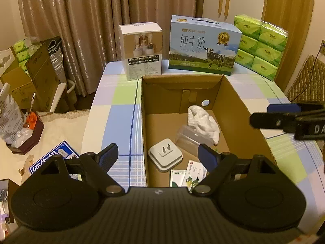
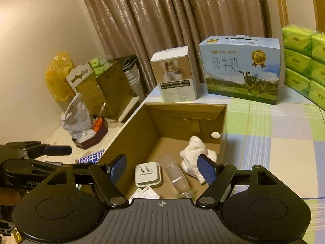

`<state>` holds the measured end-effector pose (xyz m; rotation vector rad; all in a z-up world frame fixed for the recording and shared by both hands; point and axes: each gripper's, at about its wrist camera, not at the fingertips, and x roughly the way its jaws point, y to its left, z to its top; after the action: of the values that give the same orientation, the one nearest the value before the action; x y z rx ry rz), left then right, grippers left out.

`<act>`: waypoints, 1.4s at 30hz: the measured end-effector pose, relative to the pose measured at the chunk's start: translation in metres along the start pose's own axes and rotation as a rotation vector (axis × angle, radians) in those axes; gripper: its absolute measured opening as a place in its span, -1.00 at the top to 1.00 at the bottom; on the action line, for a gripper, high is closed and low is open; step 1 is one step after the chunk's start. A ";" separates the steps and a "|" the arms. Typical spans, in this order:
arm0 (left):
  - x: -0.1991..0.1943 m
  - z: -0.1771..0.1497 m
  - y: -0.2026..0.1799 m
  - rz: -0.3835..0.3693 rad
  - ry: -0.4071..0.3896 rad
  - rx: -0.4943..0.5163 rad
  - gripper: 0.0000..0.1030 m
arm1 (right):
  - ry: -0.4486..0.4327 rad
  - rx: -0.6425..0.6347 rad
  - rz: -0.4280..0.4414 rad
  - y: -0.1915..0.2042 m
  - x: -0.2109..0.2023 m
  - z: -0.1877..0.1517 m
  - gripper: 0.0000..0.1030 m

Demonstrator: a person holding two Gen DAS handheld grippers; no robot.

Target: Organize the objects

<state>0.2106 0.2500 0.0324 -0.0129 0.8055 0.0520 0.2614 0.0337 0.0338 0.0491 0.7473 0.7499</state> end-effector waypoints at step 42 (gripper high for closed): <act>-0.172 -0.107 -0.060 0.031 -0.102 -0.098 -0.97 | -0.024 -0.002 -0.151 0.054 -0.179 -0.107 -0.96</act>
<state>0.0177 0.1795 0.0814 -0.0898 0.7011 0.1210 0.0738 -0.0621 0.0770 0.0001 0.7186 0.6053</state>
